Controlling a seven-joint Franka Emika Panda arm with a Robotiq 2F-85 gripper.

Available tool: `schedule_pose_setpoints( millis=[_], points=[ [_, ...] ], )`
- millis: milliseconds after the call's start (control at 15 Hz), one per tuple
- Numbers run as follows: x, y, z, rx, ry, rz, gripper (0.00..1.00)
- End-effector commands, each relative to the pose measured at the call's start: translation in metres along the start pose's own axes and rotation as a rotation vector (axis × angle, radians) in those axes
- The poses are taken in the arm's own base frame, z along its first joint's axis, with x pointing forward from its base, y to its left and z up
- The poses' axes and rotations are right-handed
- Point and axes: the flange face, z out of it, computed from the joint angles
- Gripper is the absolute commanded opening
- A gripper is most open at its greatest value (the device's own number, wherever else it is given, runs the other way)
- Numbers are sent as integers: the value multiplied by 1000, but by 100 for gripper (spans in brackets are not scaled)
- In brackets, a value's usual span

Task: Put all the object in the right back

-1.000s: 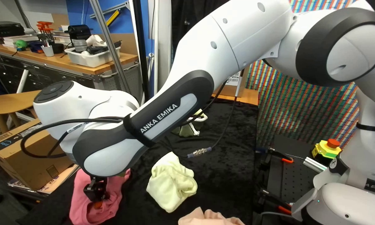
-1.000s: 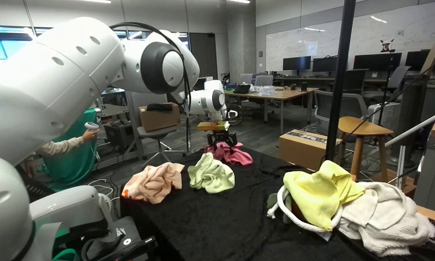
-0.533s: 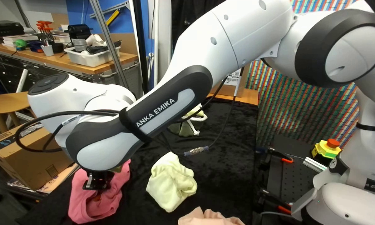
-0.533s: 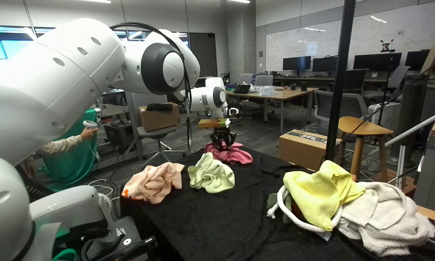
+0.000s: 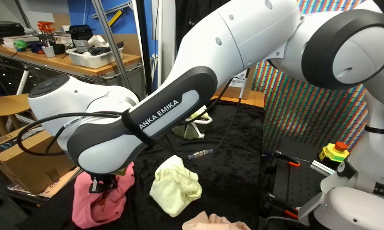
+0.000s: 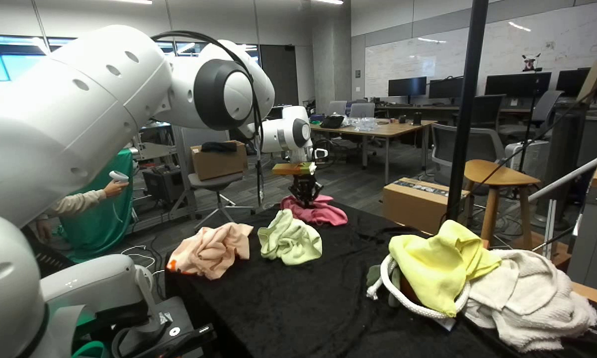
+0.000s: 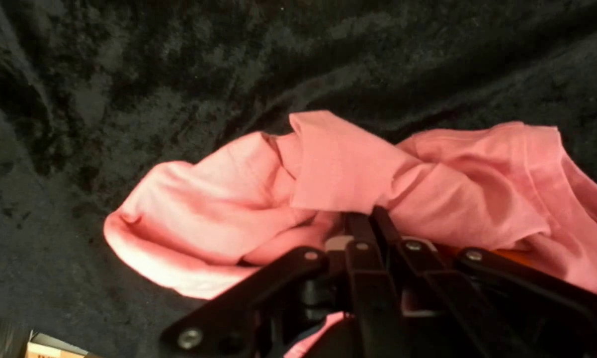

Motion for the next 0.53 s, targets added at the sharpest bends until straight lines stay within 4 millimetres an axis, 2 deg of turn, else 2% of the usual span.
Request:
schedule_pose_setpoints(
  millis=[0,67,133,200,333,467],
  points=[
    [-5,5,7,-13,-57,-7,3],
    [-9,4,10,-15,-83,-13,2],
    [-12,2,10,-25,-104,-14,6],
    [-13,1,11,-29,-120,-16,28],
    [-15,-3,8,-27,-143,-20,31],
    [-16,-5,7,-20,-160,-29,46]
  ],
)
